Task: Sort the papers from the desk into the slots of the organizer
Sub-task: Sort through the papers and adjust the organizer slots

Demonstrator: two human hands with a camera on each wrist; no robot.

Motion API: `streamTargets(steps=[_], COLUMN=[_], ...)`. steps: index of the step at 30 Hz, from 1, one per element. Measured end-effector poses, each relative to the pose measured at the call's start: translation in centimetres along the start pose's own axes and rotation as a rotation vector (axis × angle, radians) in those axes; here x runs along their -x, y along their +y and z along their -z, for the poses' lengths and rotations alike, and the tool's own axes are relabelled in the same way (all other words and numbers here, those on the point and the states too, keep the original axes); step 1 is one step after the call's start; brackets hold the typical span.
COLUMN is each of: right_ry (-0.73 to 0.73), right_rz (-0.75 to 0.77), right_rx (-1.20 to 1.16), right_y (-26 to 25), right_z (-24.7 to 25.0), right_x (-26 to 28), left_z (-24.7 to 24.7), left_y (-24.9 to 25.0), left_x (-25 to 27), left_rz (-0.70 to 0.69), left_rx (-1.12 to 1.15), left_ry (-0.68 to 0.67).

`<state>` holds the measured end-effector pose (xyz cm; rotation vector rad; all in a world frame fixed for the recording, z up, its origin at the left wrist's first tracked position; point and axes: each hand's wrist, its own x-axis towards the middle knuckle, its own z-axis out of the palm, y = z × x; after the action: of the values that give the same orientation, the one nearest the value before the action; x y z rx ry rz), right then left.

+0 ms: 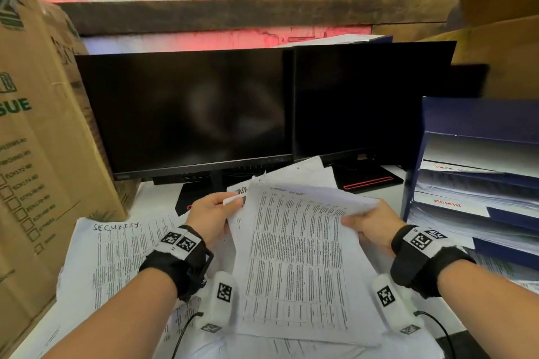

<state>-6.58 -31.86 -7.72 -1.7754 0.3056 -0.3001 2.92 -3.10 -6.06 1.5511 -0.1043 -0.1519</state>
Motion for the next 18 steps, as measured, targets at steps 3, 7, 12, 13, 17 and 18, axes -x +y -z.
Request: streamTargets(steps=[3,7,12,13,17,18], right_ry=[0.046,0.090,0.118,0.126,0.146,0.148], right_rz=[0.078,0.088,0.107,0.104,0.097,0.102], right_rx=[0.098,0.107,0.045,0.027,-0.063,-0.071], right_y=[-0.3,0.0,0.2,0.2,0.2,0.1], right_z=[0.5,0.9,1.3,1.4,1.6,1.8], right_x=[0.2,0.4,0.8,0.8,0.9,1.0], left_z=[-0.3,-0.5,-1.3,-1.6,-2.4,-2.5], left_y=[0.1,-0.4,-0.2,0.1,0.6,0.6], left_x=[0.8,1.7,1.7,1.8,2.1,2.1], left_rz=[0.113,0.160,0.039,0.022,-0.017,-0.002], left_rx=[-0.031,-0.118,-0.160,-0.147,-0.135,-0.127], left_ry=[-0.224,-0.417,-0.230,-0.208,-0.156,-0.173])
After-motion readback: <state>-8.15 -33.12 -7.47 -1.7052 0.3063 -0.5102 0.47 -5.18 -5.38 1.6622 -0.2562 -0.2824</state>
